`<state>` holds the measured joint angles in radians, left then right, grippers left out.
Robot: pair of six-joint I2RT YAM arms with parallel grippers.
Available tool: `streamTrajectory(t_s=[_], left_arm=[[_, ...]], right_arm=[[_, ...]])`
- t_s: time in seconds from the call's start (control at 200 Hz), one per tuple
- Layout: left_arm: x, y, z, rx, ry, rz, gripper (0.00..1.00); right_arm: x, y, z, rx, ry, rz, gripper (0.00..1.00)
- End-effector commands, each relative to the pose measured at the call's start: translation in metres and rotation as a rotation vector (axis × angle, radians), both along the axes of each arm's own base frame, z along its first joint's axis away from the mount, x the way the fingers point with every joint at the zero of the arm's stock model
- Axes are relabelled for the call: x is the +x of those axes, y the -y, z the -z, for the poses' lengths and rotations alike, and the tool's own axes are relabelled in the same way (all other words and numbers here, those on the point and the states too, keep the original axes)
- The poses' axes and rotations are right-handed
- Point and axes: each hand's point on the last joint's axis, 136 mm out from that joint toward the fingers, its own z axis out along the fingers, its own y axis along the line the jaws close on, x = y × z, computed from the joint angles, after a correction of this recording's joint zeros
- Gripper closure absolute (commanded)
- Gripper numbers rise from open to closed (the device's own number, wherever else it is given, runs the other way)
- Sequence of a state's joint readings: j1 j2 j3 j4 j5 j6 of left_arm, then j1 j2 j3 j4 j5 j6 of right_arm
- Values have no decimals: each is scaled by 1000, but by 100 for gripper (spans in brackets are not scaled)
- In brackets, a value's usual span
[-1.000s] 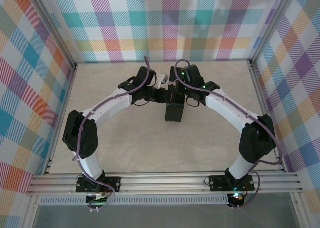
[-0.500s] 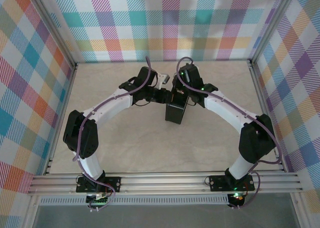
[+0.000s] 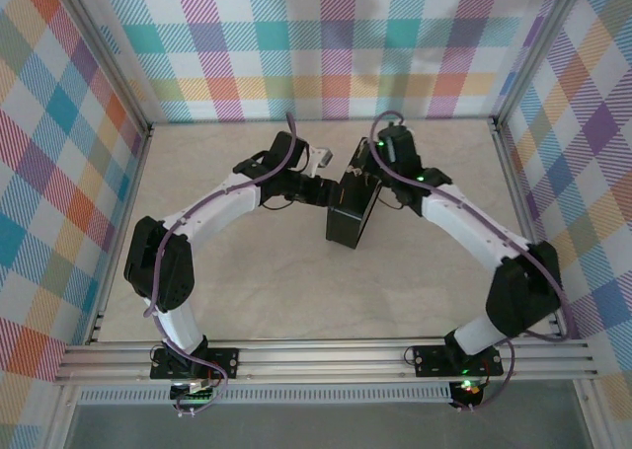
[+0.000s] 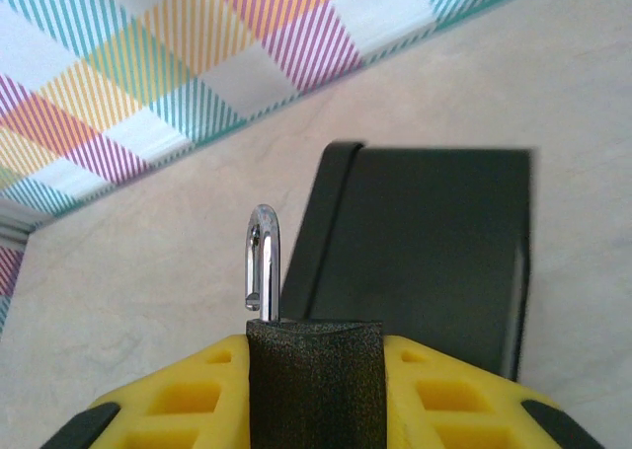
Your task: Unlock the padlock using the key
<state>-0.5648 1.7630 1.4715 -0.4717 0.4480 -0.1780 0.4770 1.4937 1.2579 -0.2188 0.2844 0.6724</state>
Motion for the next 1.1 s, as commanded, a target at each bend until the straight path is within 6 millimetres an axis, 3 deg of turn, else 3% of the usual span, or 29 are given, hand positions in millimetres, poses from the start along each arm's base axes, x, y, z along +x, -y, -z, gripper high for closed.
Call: streamTrajectory(t_s=[0.0,0.11,0.26,0.38,0.555,0.7,0.995,1.095], left_arm=[[-4,-9,-11,12,-17,-1,36],[0,-15,-21,12,4,-33,34],[6,-33,-40,3,46,-109,32],[5,-50,-52,15,80,-163,30],[3,-69,-52,33,90,-215,29],[0,-78,-48,33,81,-236,29],[-3,-88,-52,20,88,-255,28],[-4,-87,-54,13,86,-245,28]], right_arm=[[-13,27,-25,1,38,2,85],[-26,56,-11,-23,-17,31,82],[-42,87,38,20,-129,72,82],[-51,98,78,13,-217,95,79],[-56,103,136,16,-343,117,79],[-60,104,168,15,-418,135,79],[-70,104,208,-5,-529,124,71],[-71,102,209,-8,-538,104,57]])
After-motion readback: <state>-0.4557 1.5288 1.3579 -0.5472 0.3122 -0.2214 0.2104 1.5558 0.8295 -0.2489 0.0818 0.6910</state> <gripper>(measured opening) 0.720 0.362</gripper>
